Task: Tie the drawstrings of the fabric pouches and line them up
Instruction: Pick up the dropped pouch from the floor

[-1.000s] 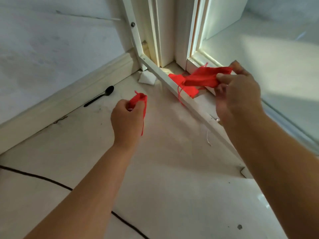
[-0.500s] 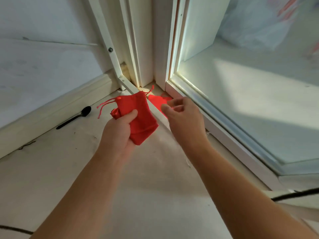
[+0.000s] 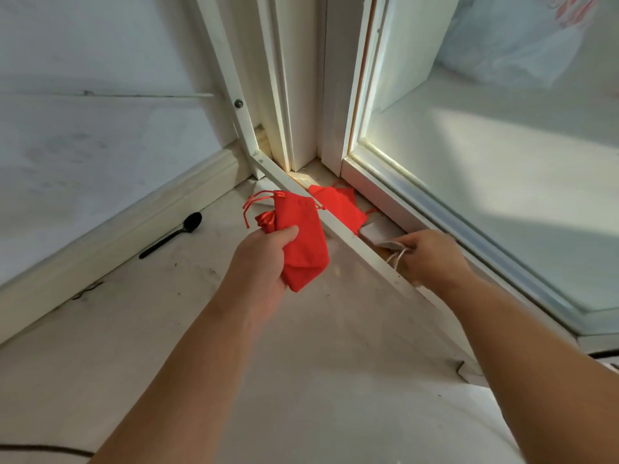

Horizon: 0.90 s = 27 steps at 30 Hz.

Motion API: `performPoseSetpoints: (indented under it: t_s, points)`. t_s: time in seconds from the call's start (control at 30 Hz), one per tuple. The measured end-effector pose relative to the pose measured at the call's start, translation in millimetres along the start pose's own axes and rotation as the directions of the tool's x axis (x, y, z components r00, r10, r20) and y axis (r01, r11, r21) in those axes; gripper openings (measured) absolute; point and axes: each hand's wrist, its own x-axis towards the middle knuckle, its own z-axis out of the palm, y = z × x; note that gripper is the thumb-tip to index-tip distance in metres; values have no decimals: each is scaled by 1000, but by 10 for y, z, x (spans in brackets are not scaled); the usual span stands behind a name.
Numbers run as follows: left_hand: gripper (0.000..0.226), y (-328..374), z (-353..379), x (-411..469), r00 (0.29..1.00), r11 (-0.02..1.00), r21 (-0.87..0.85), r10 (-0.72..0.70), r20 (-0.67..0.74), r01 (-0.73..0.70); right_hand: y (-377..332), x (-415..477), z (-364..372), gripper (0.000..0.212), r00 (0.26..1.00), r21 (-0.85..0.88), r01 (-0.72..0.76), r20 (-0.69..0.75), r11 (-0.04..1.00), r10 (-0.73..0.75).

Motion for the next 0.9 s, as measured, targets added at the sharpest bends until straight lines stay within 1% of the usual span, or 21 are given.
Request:
performPoseSetpoints:
  t_s: [0.07,0.1,0.13,0.17,0.2,0.23,0.3,0.33,0.37,0.4,0.43,0.5,0.53,0.57,0.6,0.63,0.67,0.7,0.77,0.87,0.9]
  points:
    - [9,30,-5,23,1000,999,-41,2,26,-1,-84,25,-78,28,980,97,-19,-197,995,38]
    - [11,43,10,38,999,999,-52,0,38,2,-153,38,-162,29,950,137,11,-311,991,33]
    - [16,62,37,49,999,998,-67,-8,46,12,-256,42,-263,28,920,199,80,-392,977,5]
    - [22,82,67,62,999,996,-86,-9,41,12,-380,48,-366,27,906,282,189,-420,941,-56]
    - [27,114,90,77,999,992,-124,-9,43,14,-520,49,-450,25,898,352,319,-410,880,-162]
    - [30,160,115,81,998,984,-176,-3,64,14,-666,42,-517,27,886,380,425,-362,821,-290]
    - [39,299,144,84,987,971,-238,28,155,10,-958,33,-565,44,847,301,530,-141,793,-513]
    - [45,350,142,98,980,973,-232,50,190,-5,-1087,41,-552,52,828,233,543,9,807,-560]
    - [46,391,128,118,982,975,-223,61,180,-19,-1210,42,-541,57,809,169,549,141,819,-571]
    - [41,407,85,156,988,975,-221,59,142,-26,-1300,69,-529,57,796,142,549,213,824,-567]
    - [32,425,21,202,997,977,-208,49,54,-37,-1375,132,-528,54,799,177,533,216,827,-561]
    - [22,430,-151,295,991,988,-152,20,-132,-40,-1426,294,-545,50,859,319,456,87,831,-505]
    - [21,437,-236,323,982,991,-124,34,-183,-58,-1396,414,-542,51,882,313,446,5,839,-471]
    - [21,451,-328,345,975,992,-104,52,-214,-76,-1366,542,-522,52,886,220,459,-35,861,-463]
    - [26,462,-397,364,971,993,-93,54,-233,-78,-1316,638,-493,52,880,64,474,1,878,-475]
    - [34,477,-450,371,969,993,-96,39,-245,-64,-1258,724,-445,54,871,-93,490,88,867,-483]
    - [41,492,-490,376,968,993,-112,18,-250,-47,-1201,784,-387,59,863,-207,499,199,841,-464]
    - [45,504,-525,385,966,992,-126,-4,-259,-30,-1156,823,-331,66,853,-262,506,294,822,-431]
    - [41,487,-591,388,963,994,-112,-21,-267,-9,-1117,856,-233,77,849,-279,482,382,831,-364]
    - [22,452,-666,343,975,1000,-14,2,-221,-5,-1045,924,-70,77,894,-302,410,321,861,-314]
    - [21,446,-693,332,977,1000,3,3,-211,-2,-1014,967,-3,75,906,-319,384,313,867,-286]
